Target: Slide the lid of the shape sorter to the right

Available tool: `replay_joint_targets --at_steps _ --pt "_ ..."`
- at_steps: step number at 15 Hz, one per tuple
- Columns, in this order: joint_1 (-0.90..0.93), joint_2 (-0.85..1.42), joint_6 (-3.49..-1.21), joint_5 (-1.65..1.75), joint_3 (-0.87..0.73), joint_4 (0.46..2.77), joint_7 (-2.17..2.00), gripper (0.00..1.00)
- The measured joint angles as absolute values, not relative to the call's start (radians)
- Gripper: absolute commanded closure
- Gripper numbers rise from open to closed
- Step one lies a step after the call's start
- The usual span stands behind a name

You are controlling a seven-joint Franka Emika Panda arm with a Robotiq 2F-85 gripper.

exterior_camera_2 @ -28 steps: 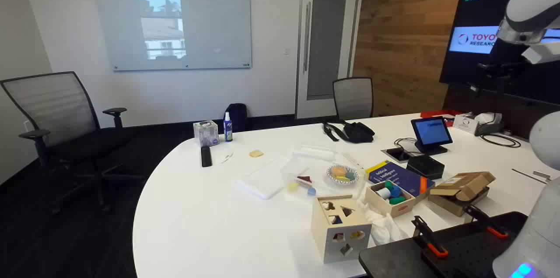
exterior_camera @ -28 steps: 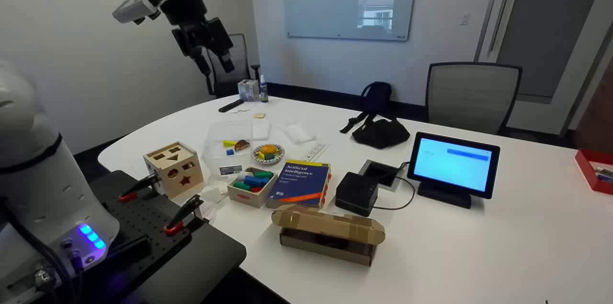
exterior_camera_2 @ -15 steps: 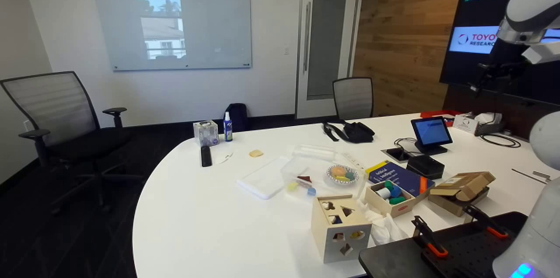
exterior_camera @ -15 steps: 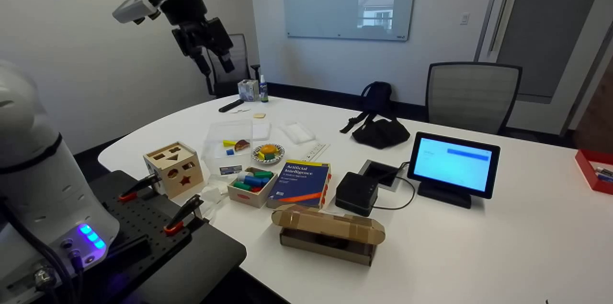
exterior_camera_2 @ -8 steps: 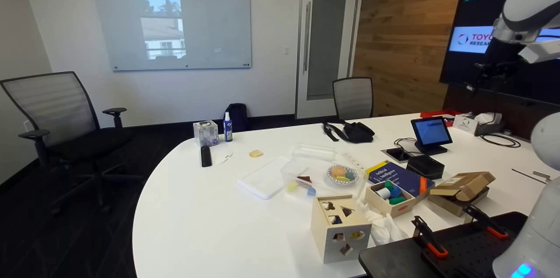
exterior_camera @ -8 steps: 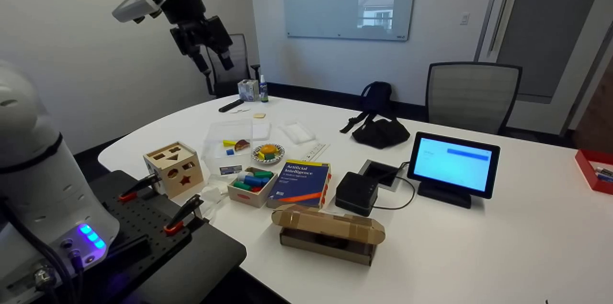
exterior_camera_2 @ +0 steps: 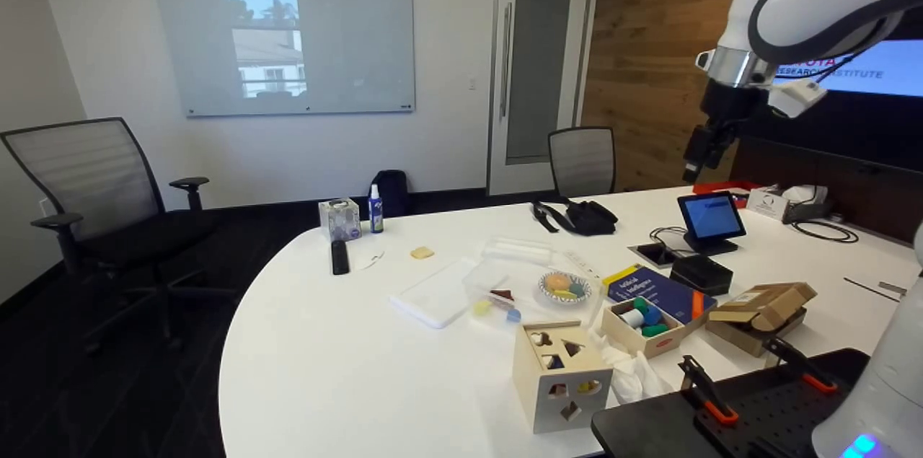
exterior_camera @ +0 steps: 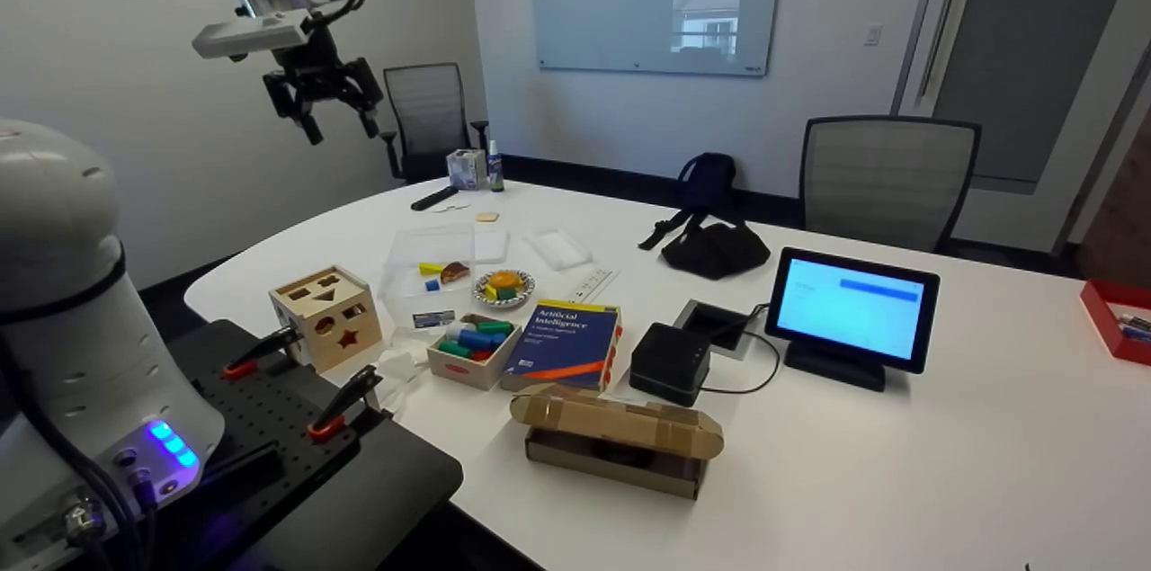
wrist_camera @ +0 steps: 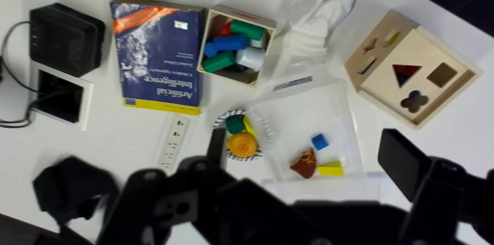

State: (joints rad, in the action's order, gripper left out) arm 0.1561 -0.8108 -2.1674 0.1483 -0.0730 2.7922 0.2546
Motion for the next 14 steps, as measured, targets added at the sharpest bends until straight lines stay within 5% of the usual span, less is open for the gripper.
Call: replay_joint_targets --at_steps 7,14 --pt "0.400 -0.616 -2.269 -0.018 -0.021 2.793 0.427 0.00" --pt "0.522 -0.299 -2.672 -0.122 0.027 2.796 0.561 0.00"
